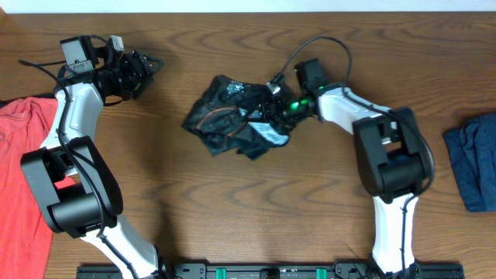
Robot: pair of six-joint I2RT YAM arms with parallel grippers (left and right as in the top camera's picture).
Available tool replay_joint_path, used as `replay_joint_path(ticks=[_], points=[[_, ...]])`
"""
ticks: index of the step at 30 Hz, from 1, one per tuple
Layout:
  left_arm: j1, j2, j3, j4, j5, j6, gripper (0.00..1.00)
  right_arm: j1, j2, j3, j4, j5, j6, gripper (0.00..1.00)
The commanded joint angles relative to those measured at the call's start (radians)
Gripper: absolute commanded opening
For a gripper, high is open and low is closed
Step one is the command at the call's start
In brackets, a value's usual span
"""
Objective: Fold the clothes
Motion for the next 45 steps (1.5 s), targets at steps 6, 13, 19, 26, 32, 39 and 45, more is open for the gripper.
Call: replay_joint_path(ticks=[6,13,19,26,32,39,45], points=[[0.002,-0.011,0.023,-0.03,0.004,0.027,0.65,0.029,0.171,-0.064,0.003,0.281,0.195,0.01],[0.002,-0.011,0.023,-0.06,0.003,0.027,0.65,0.007,0.152,-0.051,0.056,0.31,0.152,0.01],[0.002,-0.011,0.023,-0.061,0.003,0.027,0.65,-0.023,0.017,-0.041,0.042,0.372,0.106,0.01],[0.002,-0.011,0.023,-0.076,0.003,0.035,0.65,-0.052,-0.208,-0.041,-0.019,0.497,0.058,0.01],[0.001,-0.011,0.023,-0.091,0.003,0.035,0.66,-0.124,-0.332,-0.041,-0.113,0.552,0.035,0.01],[0.0,-0.011,0.023,-0.094,0.003,0.035,0.66,-0.214,-0.366,-0.041,-0.191,0.553,0.013,0.01],[-0.001,-0.011,0.023,-0.094,0.003,0.035,0.66,-0.235,-0.366,-0.041,-0.214,0.553,0.002,0.01]])
